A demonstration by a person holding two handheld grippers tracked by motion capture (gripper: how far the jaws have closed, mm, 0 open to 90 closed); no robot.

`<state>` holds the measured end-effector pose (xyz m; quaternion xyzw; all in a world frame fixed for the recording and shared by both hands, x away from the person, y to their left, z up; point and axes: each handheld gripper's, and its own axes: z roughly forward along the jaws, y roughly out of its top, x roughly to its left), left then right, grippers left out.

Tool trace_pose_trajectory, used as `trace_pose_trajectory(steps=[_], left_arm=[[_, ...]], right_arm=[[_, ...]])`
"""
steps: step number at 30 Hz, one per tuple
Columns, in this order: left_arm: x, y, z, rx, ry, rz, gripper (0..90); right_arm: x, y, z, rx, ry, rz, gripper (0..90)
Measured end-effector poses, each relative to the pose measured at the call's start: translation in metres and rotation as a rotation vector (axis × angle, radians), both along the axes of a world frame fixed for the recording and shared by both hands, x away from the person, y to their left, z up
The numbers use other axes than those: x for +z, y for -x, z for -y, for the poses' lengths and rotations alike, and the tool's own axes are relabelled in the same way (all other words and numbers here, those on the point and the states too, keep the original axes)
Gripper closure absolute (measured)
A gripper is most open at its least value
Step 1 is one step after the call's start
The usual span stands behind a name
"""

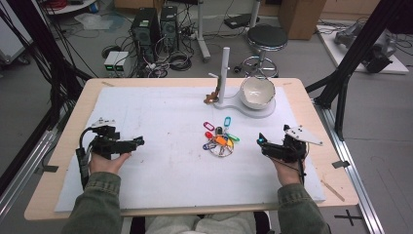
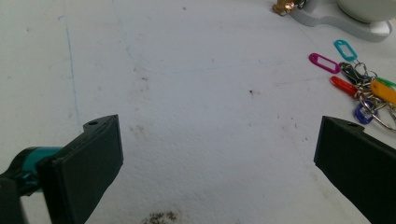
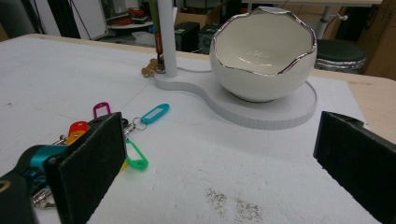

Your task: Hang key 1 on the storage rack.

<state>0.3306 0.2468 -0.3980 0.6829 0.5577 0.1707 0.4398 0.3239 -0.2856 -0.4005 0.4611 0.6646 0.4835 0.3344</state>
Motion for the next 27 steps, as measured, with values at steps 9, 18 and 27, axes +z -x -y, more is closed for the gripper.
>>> trace_pose_trajectory(steps=[9,18,27], left_arm=[[-0.002,0.009,-0.009,0.021,0.004,0.023,1.7],[-0.007,0.014,-0.018,0.047,0.009,0.029,1.7],[-0.012,0.016,-0.026,0.064,0.012,0.010,1.7]], right_arm=[[0.000,0.000,0.001,0.001,-0.001,-0.005,1.6],[-0.001,-0.002,0.000,0.015,0.000,-0.021,1.6],[0.000,-0.005,-0.003,0.053,0.015,-0.033,1.6]])
